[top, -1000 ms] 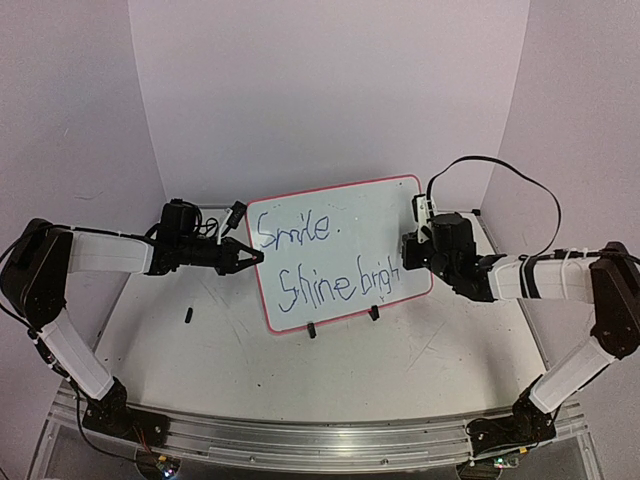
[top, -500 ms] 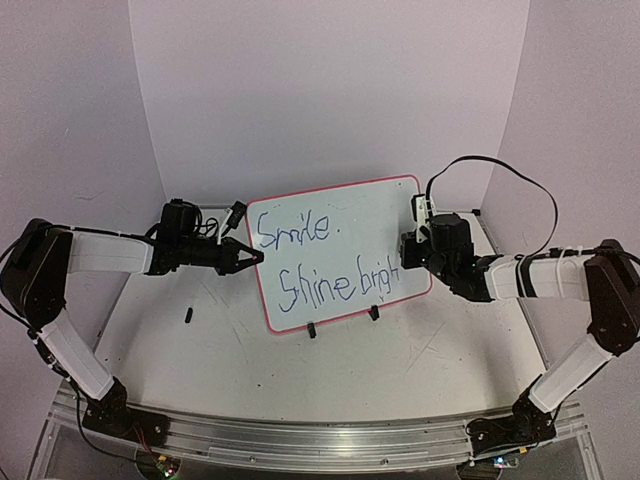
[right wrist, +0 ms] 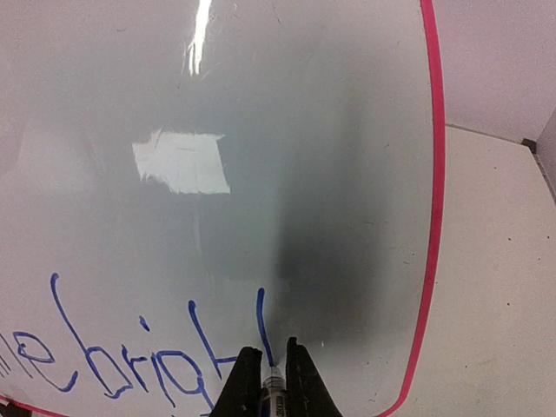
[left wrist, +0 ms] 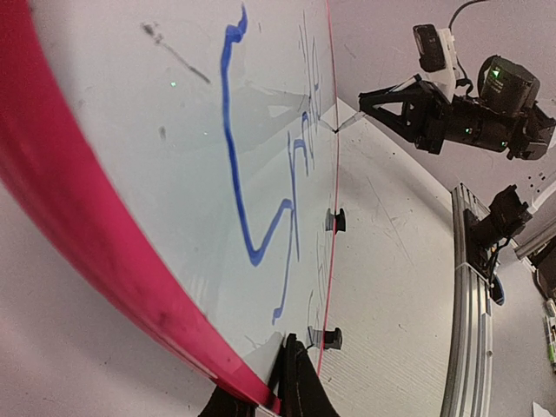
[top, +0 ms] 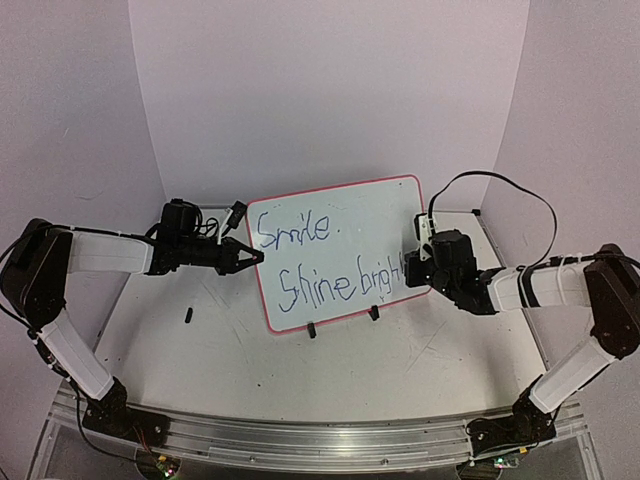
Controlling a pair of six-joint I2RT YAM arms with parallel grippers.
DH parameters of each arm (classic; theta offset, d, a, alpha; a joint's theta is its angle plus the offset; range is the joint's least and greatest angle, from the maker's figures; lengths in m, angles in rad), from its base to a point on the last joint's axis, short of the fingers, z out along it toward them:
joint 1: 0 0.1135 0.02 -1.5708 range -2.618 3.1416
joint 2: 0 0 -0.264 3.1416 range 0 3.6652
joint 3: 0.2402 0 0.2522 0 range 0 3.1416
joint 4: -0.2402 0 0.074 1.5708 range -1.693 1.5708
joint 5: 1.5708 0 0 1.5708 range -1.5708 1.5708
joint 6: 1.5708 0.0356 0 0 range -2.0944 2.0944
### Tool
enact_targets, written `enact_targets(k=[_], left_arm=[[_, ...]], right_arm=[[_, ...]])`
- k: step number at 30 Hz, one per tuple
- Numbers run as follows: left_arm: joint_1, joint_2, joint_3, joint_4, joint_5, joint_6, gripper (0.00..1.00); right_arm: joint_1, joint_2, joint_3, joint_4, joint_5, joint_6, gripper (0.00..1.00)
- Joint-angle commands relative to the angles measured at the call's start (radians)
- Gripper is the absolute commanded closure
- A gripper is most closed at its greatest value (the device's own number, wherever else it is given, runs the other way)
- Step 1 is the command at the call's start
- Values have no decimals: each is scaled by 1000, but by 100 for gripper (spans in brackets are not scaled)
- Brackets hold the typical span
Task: Write a sentence on the whiteboard
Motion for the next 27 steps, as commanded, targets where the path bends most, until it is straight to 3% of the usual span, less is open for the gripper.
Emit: enact_targets(k=[1, 22, 27], left_arm=[[-12, 53, -27, -140, -242, 147, 100], [-14, 52, -28, -140, -241, 145, 100], [-15, 47, -30, -139, -245, 145, 100]], right_arm=[[4, -19, -26, 9, -7, 29, 100], [2, -25, -15, 29, 121, -20, 100], [2, -122, 4, 14, -30, -44, 100]])
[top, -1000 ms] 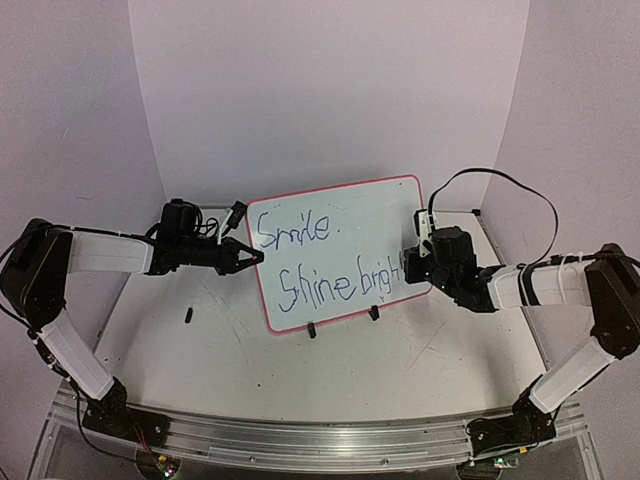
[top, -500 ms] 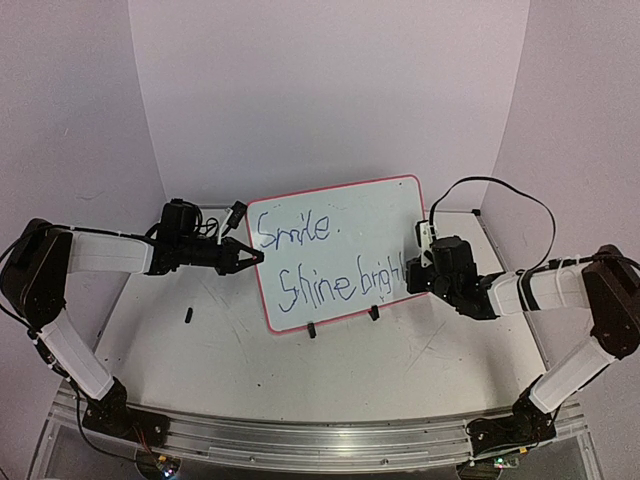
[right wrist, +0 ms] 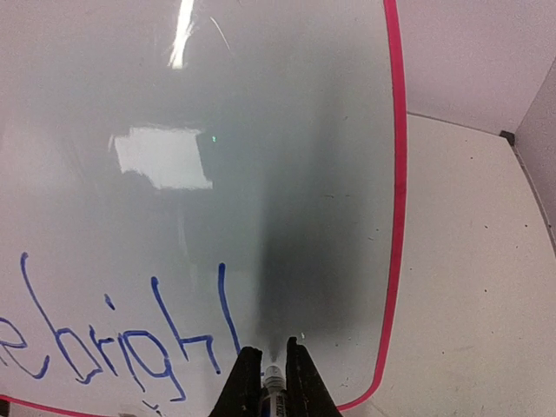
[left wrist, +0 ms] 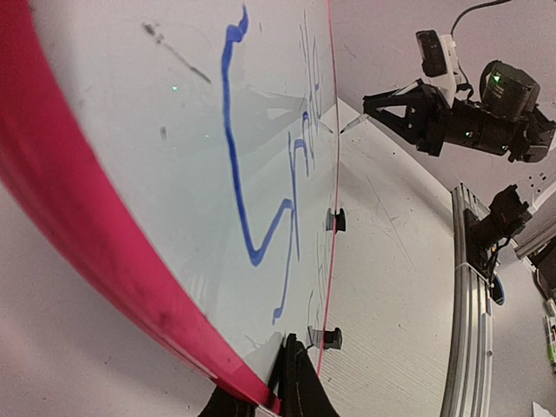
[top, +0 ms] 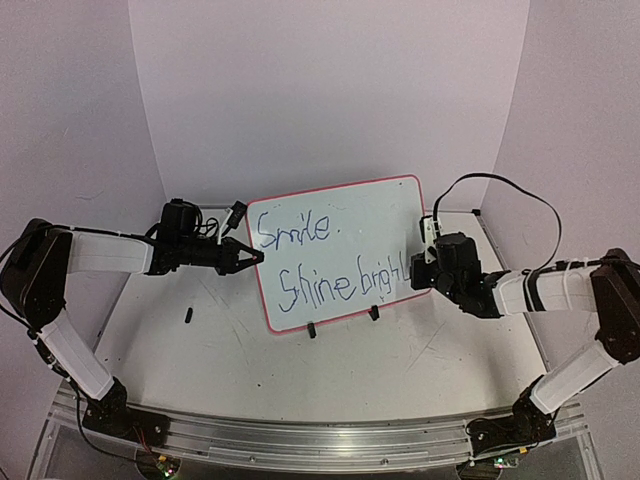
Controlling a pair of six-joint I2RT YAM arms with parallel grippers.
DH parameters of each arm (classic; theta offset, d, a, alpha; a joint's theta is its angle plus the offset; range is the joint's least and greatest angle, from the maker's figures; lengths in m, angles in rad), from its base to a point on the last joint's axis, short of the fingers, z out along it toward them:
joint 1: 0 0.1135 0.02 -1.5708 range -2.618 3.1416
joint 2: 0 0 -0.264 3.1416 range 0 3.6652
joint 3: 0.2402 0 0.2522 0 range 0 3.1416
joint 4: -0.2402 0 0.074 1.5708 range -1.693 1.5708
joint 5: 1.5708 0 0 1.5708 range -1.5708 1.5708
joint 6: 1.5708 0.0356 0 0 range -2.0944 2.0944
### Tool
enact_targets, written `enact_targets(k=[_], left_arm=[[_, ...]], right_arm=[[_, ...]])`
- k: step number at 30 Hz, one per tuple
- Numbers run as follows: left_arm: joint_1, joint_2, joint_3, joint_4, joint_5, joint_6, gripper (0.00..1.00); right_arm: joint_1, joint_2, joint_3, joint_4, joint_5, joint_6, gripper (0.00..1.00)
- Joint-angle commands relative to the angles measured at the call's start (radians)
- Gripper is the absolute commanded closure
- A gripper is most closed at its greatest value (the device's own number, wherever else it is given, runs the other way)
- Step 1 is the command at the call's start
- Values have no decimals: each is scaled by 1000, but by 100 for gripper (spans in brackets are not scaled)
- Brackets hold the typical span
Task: Write a sentence on the whiteboard
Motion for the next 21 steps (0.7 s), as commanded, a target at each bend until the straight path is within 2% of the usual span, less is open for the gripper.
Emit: enact_targets(k=[1, 11, 21], left_arm=[[-13, 47, -31, -138, -246, 147, 100], [-15, 47, -30, -138, -246, 146, 100], [-16, 47, -29, -142, -245, 149, 100]], right_arm=[[1, -119, 35, 26, -142, -35, 100], [0, -32, 111, 61, -210, -57, 100], [0, 17, 124, 45, -134, -43, 100]])
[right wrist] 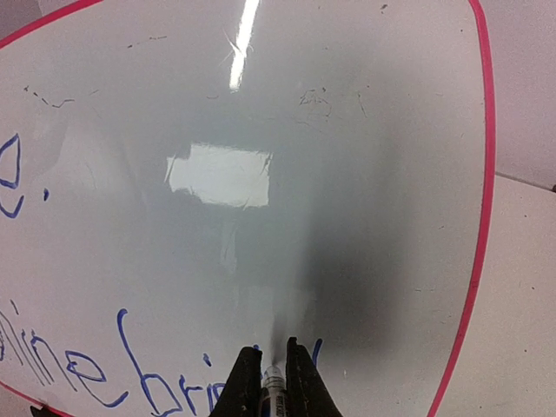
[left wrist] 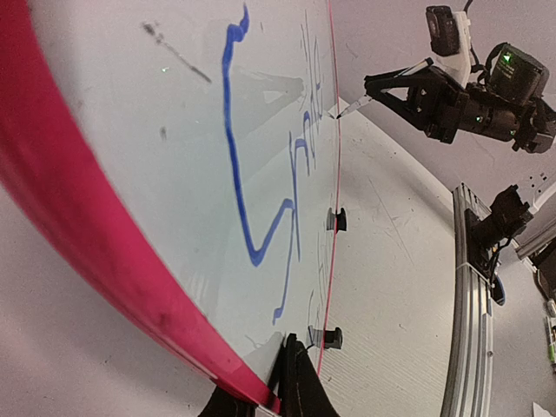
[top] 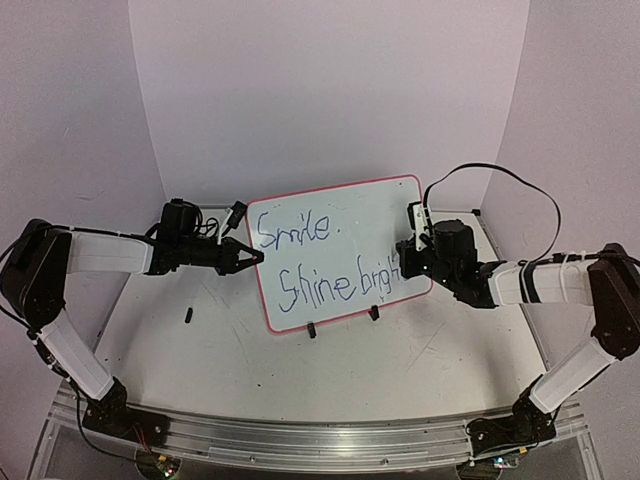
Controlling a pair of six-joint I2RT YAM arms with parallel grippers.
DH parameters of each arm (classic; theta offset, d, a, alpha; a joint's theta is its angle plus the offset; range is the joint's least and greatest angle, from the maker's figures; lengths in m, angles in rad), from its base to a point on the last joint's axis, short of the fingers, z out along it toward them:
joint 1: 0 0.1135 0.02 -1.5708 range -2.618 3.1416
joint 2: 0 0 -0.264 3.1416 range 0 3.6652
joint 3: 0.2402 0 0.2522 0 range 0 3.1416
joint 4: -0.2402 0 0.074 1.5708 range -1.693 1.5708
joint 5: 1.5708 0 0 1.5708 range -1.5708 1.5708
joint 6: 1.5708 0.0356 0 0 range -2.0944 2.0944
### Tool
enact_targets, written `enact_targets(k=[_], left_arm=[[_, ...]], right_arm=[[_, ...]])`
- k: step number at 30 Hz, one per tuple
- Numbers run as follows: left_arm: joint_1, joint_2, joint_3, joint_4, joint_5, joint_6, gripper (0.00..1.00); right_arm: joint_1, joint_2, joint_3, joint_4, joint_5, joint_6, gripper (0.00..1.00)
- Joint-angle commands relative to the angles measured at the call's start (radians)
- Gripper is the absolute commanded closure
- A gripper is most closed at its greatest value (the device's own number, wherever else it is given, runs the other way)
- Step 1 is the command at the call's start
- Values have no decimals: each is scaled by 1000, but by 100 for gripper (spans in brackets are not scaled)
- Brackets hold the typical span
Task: Write a sentence on the whiteboard
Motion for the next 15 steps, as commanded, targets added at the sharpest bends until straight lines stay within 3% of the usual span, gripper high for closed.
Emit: enact_targets(k=[1, 15], left_arm=[[-13, 52, -29, -135, -240, 149, 100], [-14, 52, -29, -136, -243, 149, 100]], right_arm=[[0, 11, 32, 10, 41, -1, 100], [0, 52, 40, 9, 121, -5, 100]])
